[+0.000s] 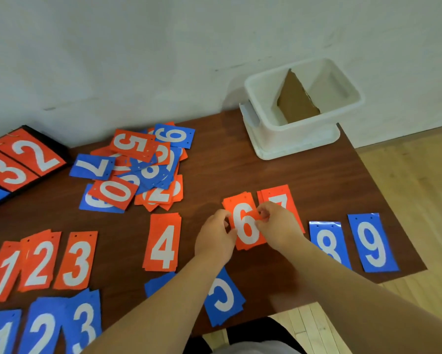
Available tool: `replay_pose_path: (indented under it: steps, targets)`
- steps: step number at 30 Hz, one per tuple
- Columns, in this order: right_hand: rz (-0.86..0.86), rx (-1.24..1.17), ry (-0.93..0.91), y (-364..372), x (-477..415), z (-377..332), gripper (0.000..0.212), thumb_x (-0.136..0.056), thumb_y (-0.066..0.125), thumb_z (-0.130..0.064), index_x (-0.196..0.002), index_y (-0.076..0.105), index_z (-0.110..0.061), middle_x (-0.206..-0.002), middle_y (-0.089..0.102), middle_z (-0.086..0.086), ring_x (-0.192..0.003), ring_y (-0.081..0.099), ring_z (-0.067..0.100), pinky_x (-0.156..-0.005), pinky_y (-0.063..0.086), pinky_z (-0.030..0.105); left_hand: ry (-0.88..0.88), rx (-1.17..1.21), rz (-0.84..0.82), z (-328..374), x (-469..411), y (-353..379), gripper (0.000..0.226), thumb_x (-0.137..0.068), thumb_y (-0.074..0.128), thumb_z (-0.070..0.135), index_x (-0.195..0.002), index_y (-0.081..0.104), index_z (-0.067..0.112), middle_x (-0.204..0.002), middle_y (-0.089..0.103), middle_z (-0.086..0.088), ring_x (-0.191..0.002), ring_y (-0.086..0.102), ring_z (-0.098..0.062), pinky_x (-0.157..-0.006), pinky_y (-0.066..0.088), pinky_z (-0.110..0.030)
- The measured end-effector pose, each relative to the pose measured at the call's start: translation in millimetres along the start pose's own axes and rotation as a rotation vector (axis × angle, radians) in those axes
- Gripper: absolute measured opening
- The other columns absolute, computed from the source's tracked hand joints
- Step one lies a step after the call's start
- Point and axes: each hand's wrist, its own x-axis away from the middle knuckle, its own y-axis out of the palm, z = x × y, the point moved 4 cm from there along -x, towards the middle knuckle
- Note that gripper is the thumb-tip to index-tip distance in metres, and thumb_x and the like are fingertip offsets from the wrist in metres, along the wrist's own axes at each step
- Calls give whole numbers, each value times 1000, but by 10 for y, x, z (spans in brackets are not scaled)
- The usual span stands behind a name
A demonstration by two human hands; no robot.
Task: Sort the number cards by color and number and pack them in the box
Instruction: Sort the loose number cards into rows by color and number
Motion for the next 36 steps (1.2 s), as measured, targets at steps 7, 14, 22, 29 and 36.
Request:
replay_pose_path:
  steps: [7,14,22,29,36]
  targets:
    - [0,34,-61,-139,-26,-132,42,-96,65,-39,-136,56,-28,-132,63,-4,-108,61,13,-78,49,23,-85,-7,107,-304,46,-411,42,-95,68,34,-134,52,33,-115,58,11,-104,58,-7,-84,56,-29]
    - [-9,10,-160,18,-140,-593,42,-94,67,-34,-135,57,-30,-137,58,-4,-118,59,16,-92,52,31,-245,-48,215,-863,159,-1054,48,-97,63,40,-142,47,35,-131,59,6,-113,61,-14,-85,55,-31]
    - [-36,44,-267,565,-198,-1230,38,-92,70,-35,-129,61,-28,-129,60,-5,-108,60,11,-87,48,25,-315,59,342,-1637,327,-1557,42,-96,67,35,-135,53,28,-111,61,8,-99,60,-10,-78,49,-25]
    - [-39,132,-263,1012,-356,-1884,38,-92,70,-35,-128,61,-27,-127,59,-1,-98,59,13,-79,46,26,-326,82,316,-2332,171,-2142,51,-94,69,38,-140,49,29,-131,57,4,-113,57,-15,-88,52,-32]
    - [-3,142,-176,1284,-616,-2264,38,-91,71,-33,-127,61,-26,-134,54,3,-109,58,20,-79,43,28,-320,42,232,-2781,-406,-2626,65,-90,73,40,-147,43,30,-142,48,-3,-123,56,-22,-91,55,-38]
